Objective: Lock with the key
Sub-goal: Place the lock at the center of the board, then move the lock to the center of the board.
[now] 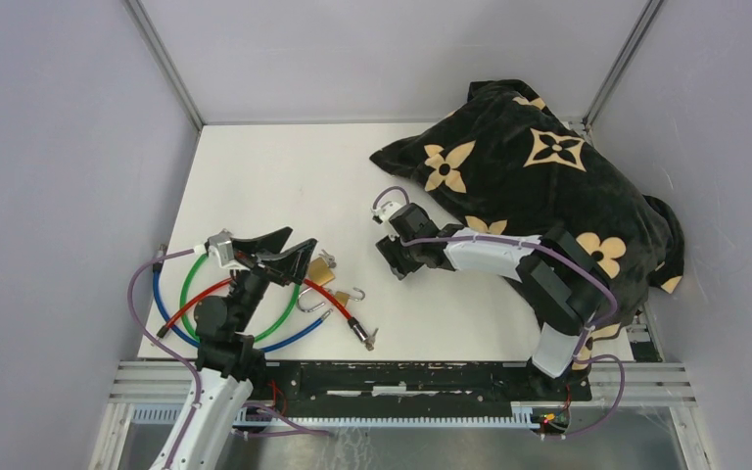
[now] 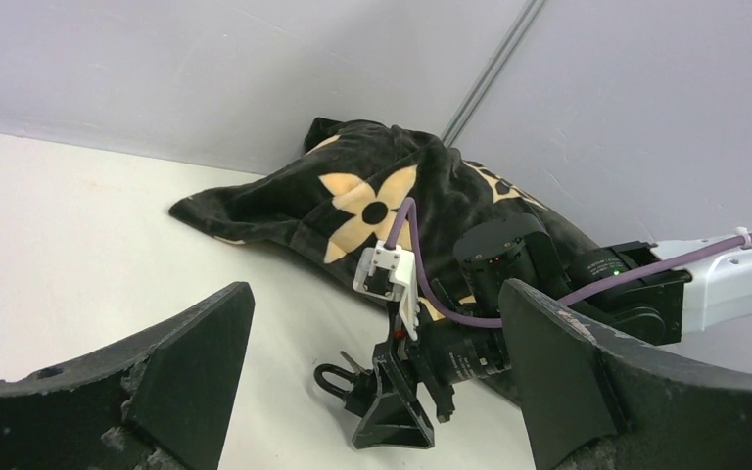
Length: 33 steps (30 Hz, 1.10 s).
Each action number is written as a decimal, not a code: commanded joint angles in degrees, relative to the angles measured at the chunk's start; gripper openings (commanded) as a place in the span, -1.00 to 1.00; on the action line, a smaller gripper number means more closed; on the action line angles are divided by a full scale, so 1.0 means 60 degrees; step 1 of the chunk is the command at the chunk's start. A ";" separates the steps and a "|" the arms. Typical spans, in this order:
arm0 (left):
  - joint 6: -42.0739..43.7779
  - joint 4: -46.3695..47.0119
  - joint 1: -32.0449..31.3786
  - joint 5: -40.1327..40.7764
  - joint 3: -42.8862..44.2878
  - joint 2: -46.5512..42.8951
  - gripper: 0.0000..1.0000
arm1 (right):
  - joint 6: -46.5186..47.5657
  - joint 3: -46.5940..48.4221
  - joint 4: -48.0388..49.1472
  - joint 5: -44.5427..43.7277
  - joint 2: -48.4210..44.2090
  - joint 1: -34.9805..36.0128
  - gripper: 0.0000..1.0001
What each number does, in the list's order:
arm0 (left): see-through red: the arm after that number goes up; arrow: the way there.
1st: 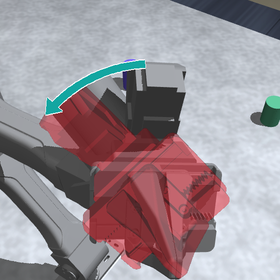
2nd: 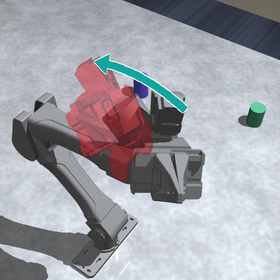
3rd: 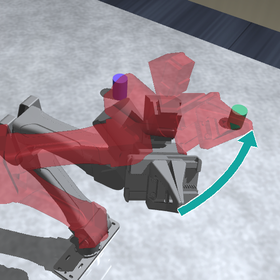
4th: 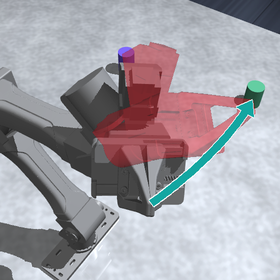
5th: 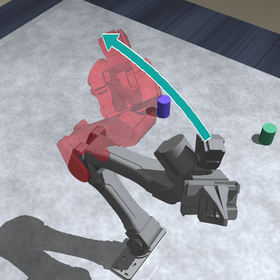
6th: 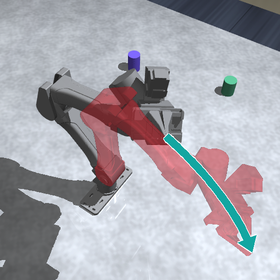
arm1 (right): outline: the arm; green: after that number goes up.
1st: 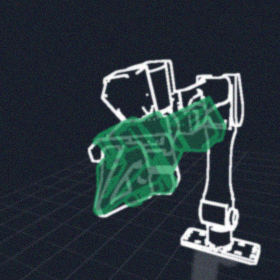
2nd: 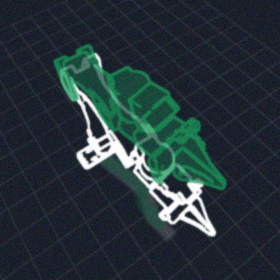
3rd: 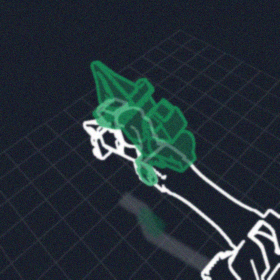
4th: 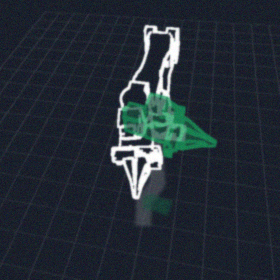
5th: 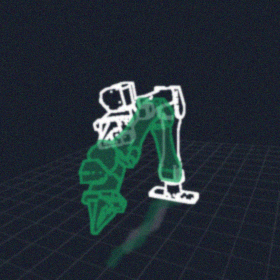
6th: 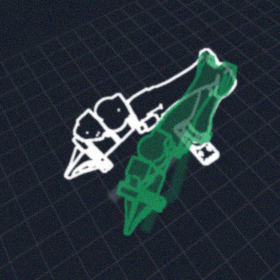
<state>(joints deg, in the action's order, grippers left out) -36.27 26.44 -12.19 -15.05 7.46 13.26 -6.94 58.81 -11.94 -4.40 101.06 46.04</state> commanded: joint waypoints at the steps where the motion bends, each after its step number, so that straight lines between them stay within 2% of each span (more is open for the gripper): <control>1: -0.0283 0.0106 0.0068 0.0187 -0.0058 -0.0127 0.99 | -0.0302 0.0625 0.0577 -0.0161 0.0119 -0.0172 -0.44; 10: -0.0301 0.0120 0.0068 0.0198 -0.0058 -0.0144 0.99 | -0.0139 0.0897 0.0229 -0.0233 0.0486 -0.0232 0.29; 13: -0.0298 0.0108 0.0062 0.0168 -0.0058 -0.0155 0.99 | -0.0096 0.0954 0.0164 -0.0271 0.0472 -0.0238 0.37; 16: -0.0312 0.0111 0.0068 0.0151 -0.0058 -0.0158 0.99 | 0.0019 0.1045 0.0059 -0.0307 0.0471 -0.0236 0.56; 22: -0.0312 0.0133 0.0068 0.0131 -0.0068 -0.0166 0.99 | 0.0619 0.1242 0.0047 0.0278 0.0189 -0.0185 0.49; 25: -0.0313 0.0163 0.0078 0.0135 -0.0079 -0.0144 0.99 | 0.2128 0.1566 0.0368 0.1732 -0.0072 0.0206 0.44; 28: -0.0312 0.0191 0.0083 0.0150 -0.0076 -0.0148 0.99 | 0.4370 0.2377 -0.0080 0.4541 0.0123 0.0731 0.45; 31: -0.0338 0.0179 0.0113 0.0121 -0.0058 -0.0175 0.99 | 0.6735 0.3265 -0.0676 0.6918 0.0636 0.0770 0.57; 33: -0.0348 0.0249 0.0192 0.0128 0.0002 -0.0193 0.99 | 0.7970 0.4072 -0.1306 0.7405 0.1300 0.0678 0.65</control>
<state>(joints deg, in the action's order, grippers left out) -36.38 25.82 -11.97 -15.05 7.20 12.69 20.10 74.54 -15.57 22.35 104.47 50.46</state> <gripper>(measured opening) 0.994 0.798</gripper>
